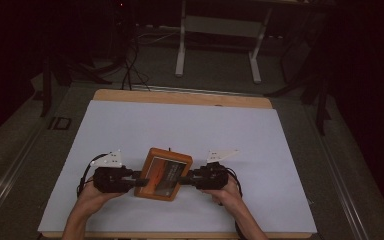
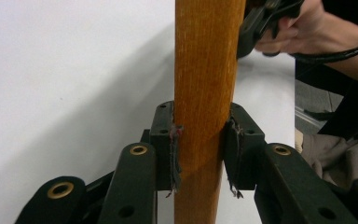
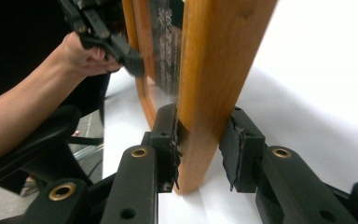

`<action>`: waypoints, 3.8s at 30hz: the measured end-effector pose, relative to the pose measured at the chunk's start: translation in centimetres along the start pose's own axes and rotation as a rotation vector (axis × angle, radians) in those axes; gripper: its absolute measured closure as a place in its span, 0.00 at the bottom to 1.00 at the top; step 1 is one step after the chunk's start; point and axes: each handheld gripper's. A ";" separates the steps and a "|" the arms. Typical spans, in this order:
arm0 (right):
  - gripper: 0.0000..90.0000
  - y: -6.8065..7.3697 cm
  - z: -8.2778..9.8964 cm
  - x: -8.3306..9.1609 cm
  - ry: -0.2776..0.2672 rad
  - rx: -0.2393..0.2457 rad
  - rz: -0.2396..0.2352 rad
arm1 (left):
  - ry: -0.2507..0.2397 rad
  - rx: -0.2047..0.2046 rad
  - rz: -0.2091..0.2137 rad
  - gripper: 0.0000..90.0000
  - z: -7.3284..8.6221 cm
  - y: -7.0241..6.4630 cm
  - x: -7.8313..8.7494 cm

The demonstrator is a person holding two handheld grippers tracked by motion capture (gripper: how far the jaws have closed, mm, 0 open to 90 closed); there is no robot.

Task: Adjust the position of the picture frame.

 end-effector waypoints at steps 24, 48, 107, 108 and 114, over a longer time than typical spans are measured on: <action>0.76 -0.1 0.2 8.8 -0.024 -0.056 0.158 | -0.093 0.162 0.071 0.75 1.3 -2.4 -8.8; 0.75 -1.9 1.3 8.6 -0.040 -0.172 0.199 | -0.062 0.206 0.015 0.69 1.8 -2.1 -10.0; 0.59 -5.4 2.6 7.0 0.038 -0.348 0.338 | -0.052 0.403 -0.178 0.46 2.2 0.7 -11.2; 0.56 -5.3 2.5 7.0 0.050 -0.332 0.353 | -0.058 0.405 -0.176 0.45 2.2 0.7 -11.1; 0.50 -4.9 2.1 7.5 0.043 -0.279 0.390 | -0.076 0.358 -0.221 0.43 2.0 0.6 -10.4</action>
Point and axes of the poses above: each handheld gripper's, and its own axes: x roughly backward along the jaws, z roughly out of its underside, y roughly to its left, and after that the axes turned 11 degrees about -y, right-handed
